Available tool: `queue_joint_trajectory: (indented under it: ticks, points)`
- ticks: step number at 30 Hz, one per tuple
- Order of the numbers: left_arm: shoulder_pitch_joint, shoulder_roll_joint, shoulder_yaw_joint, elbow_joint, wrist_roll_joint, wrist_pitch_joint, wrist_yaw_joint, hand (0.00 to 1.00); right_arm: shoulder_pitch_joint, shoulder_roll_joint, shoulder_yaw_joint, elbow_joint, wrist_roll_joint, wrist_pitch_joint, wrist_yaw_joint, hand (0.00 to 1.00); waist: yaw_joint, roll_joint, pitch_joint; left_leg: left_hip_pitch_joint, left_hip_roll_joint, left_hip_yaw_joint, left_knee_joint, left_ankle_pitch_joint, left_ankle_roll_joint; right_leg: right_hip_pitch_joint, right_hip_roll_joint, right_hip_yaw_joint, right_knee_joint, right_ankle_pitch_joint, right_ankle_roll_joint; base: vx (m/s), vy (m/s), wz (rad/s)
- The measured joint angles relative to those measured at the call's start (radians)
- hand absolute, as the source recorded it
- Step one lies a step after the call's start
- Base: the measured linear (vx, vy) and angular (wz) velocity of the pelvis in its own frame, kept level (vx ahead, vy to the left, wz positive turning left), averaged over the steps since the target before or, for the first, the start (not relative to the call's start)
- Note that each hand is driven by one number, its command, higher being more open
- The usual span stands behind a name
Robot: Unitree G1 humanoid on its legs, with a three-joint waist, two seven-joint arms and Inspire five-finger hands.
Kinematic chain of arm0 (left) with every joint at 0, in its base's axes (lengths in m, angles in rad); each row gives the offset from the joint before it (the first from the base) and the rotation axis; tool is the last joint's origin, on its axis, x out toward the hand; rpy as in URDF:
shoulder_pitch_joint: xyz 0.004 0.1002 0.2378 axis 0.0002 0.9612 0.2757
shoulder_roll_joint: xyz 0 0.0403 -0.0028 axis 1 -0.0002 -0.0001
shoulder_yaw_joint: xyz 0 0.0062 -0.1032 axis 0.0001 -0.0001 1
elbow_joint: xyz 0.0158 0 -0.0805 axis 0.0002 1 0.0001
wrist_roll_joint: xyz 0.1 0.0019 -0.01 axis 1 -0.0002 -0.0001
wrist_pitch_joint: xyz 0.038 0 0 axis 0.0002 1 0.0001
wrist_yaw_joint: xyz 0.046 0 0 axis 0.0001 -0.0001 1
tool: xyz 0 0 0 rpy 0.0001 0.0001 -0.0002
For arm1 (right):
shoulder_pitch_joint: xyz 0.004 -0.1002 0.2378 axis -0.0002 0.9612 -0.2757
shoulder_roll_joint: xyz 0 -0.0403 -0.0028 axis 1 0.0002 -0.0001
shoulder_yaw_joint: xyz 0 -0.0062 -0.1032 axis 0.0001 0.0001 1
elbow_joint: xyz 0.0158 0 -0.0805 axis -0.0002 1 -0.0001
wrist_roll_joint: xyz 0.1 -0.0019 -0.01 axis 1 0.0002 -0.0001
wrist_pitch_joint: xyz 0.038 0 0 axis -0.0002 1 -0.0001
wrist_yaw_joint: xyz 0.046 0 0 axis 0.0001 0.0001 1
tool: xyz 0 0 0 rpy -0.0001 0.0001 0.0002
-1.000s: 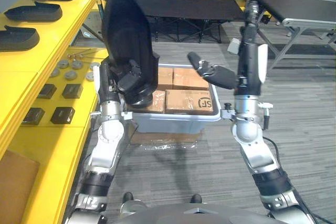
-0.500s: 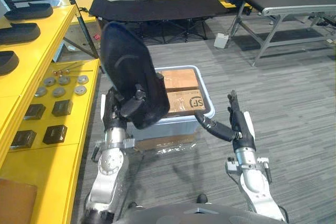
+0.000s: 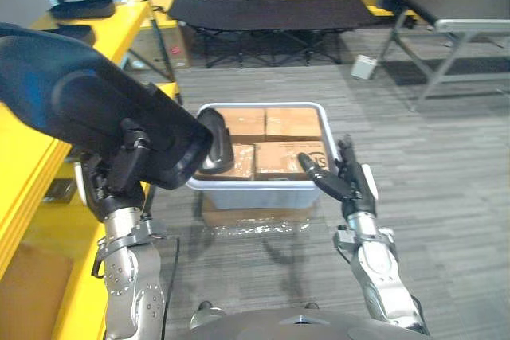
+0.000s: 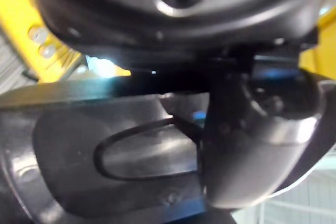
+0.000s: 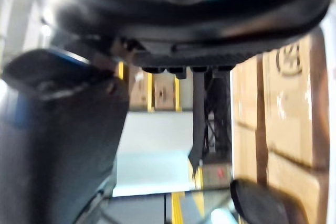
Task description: Walk over and take three plastic housings, then place them on the shelf
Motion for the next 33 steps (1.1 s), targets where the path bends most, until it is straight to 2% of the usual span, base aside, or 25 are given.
queue_joint_trajectory:
  ticks: [3, 5, 8, 10, 11, 12, 14, 16, 21, 23, 24, 26, 28, 29, 31, 33]
  points:
    - [0.055, -0.016, 0.061, -0.002, -0.001, 0.0, 0.0, 0.0, -0.046, 0.0, 0.073, 0.023, 0.0, 0.0, 0.06, 1.0, 0.043, -0.001, 0.0, -0.021, -0.006, -0.052, 0.022, -0.007, -0.001, 0.027, -0.002, -0.079, 0.005, -0.001, 0.0, 0.04, -0.009, 0.56]
    - [0.105, -0.029, 0.095, -0.003, -0.004, 0.0, 0.0, 0.0, -0.091, -0.009, 0.112, 0.054, 0.0, -0.001, 0.102, 1.0, 0.087, -0.008, 0.001, -0.045, -0.024, -0.118, 0.035, -0.007, 0.001, 0.054, -0.012, -0.148, 0.005, -0.002, 0.001, 0.0, 0.028, 0.93]
    - [0.151, -0.036, 0.122, -0.005, -0.047, -0.001, -0.034, 0.0, -0.129, -0.022, 0.12, 0.07, -0.005, 0.0, 0.104, 1.0, 0.114, -0.018, 0.003, -0.101, -0.06, -0.2, 0.046, 0.013, 0.025, 0.102, -0.031, -0.268, 0.006, -0.023, 0.023, -0.01, 0.027, 1.04]
    - [0.159, -0.037, 0.128, -0.006, -0.074, -0.001, -0.063, 0.0, -0.137, -0.041, 0.105, 0.067, -0.005, 0.0, 0.09, 1.0, 0.106, -0.019, 0.01, -0.135, -0.062, -0.174, 0.054, 0.019, 0.077, 0.128, -0.037, -0.342, 0.007, -0.041, 0.034, -0.04, 0.03, 1.35]
    - [0.159, -0.041, 0.119, -0.006, -0.109, -0.001, -0.097, 0.0, -0.137, -0.066, 0.085, 0.067, -0.004, 0.002, 0.071, 1.0, 0.097, -0.007, 0.022, -0.148, -0.038, -0.113, 0.077, 0.036, 0.087, 0.151, -0.041, -0.396, 0.033, -0.06, 0.042, -0.08, 0.099, 1.58]
    - [0.171, -0.053, 0.107, -0.007, -0.125, -0.011, -0.113, 0.0, -0.137, -0.088, 0.066, 0.067, -0.005, 0.01, 0.057, 1.0, 0.106, 0.001, 0.032, -0.15, -0.034, -0.109, 0.088, 0.054, 0.062, 0.16, -0.054, -0.426, 0.07, -0.083, 0.052, -0.08, 0.117, 1.1]
    - [0.182, -0.066, 0.111, -0.012, -0.123, -0.02, -0.113, 0.0, -0.14, -0.086, 0.05, 0.067, -0.004, 0.013, 0.056, 1.0, 0.113, 0.014, 0.043, -0.153, -0.034, -0.108, 0.096, 0.053, 0.062, 0.159, -0.06, -0.425, 0.083, -0.09, 0.058, -0.07, 0.107, 0.2]
    - [0.196, -0.065, 0.114, -0.027, -0.122, -0.021, -0.114, 0.0, -0.142, -0.078, 0.04, 0.067, -0.004, 0.013, 0.065, 1.0, 0.11, 0.016, 0.05, -0.152, -0.033, -0.097, 0.097, 0.053, 0.062, 0.156, -0.064, -0.405, 0.087, -0.091, 0.058, -0.04, 0.058, -0.16]
    - [0.197, -0.062, 0.084, -0.091, -0.01, -0.02, -0.152, 0.0, -0.142, -0.068, 0.033, 0.049, 0.0, 0.012, 0.104, 1.0, 0.097, 0.005, 0.064, -0.163, -0.051, -0.066, 0.095, 0.049, 0.059, 0.11, -0.113, -0.377, 0.148, -0.103, 0.066, -0.03, 0.07, -0.11]
    - [0.166, -0.04, 0.084, -0.094, 0.001, -0.016, -0.197, 0.0, -0.142, -0.061, 0.032, 0.047, -0.001, 0.004, 0.099, 1.0, 0.079, 0.001, 0.068, -0.183, -0.072, -0.095, 0.103, 0.05, 0.067, 0.082, -0.148, -0.358, 0.235, -0.154, 0.071, 0.01, 0.068, 0.58]
    - [0.117, -0.011, 0.077, -0.092, 0.0, -0.002, -0.226, 0.0, -0.132, -0.052, 0.024, 0.047, -0.002, -0.004, 0.085, 1.0, 0.057, -0.002, 0.081, -0.19, -0.102, -0.159, 0.116, 0.055, 0.076, 0.066, -0.147, -0.264, 0.301, -0.213, 0.05, 0.0, 0.05, 1.0]
    - [0.068, 0.014, 0.053, -0.088, 0.0, 0.009, -0.256, 0.0, -0.115, -0.042, 0.019, 0.047, -0.002, -0.005, 0.068, 1.0, 0.043, -0.002, 0.086, -0.188, -0.136, -0.228, 0.101, 0.076, 0.074, 0.073, -0.147, -0.158, 0.353, -0.261, 0.017, -0.01, 0.01, 1.38]
    - [0.037, 0.036, 0.044, -0.088, 0.0, 0.007, -0.289, 0.0, -0.122, -0.04, 0.019, 0.047, -0.003, -0.01, 0.068, 1.0, 0.044, -0.007, 0.094, -0.19, -0.163, -0.281, 0.066, 0.113, 0.065, 0.075, -0.148, -0.111, 0.37, -0.312, 0.034, -0.02, -0.065, 1.03]
    - [0.035, 0.038, 0.042, -0.088, 0.0, 0.006, -0.291, 0.0, -0.139, -0.044, 0.019, 0.048, -0.004, -0.011, 0.075, 1.0, 0.062, 0.005, 0.109, -0.196, -0.164, -0.295, 0.059, 0.129, 0.059, 0.074, -0.144, -0.113, 0.373, -0.326, 0.066, -0.07, -0.126, 0.37]
    - [0.06, 0.031, 0.04, -0.082, 0.0, 0.006, -0.285, 0.0, -0.156, -0.053, 0.02, 0.048, -0.004, -0.014, 0.083, 1.0, 0.076, 0.039, 0.127, -0.201, -0.15, -0.308, 0.059, 0.138, 0.061, 0.073, -0.128, -0.124, 0.38, -0.333, 0.067, -0.1, -0.101, 0.21]
    - [0.094, 0.03, 0.039, -0.079, -0.001, 0.006, -0.277, 0.0, -0.16, -0.078, 0.02, 0.048, -0.004, -0.015, 0.095, 1.0, 0.083, 0.055, 0.133, -0.206, -0.137, -0.315, 0.059, 0.142, 0.06, 0.072, -0.116, -0.136, 0.389, -0.344, 0.064, -0.09, -0.068, 0.14]
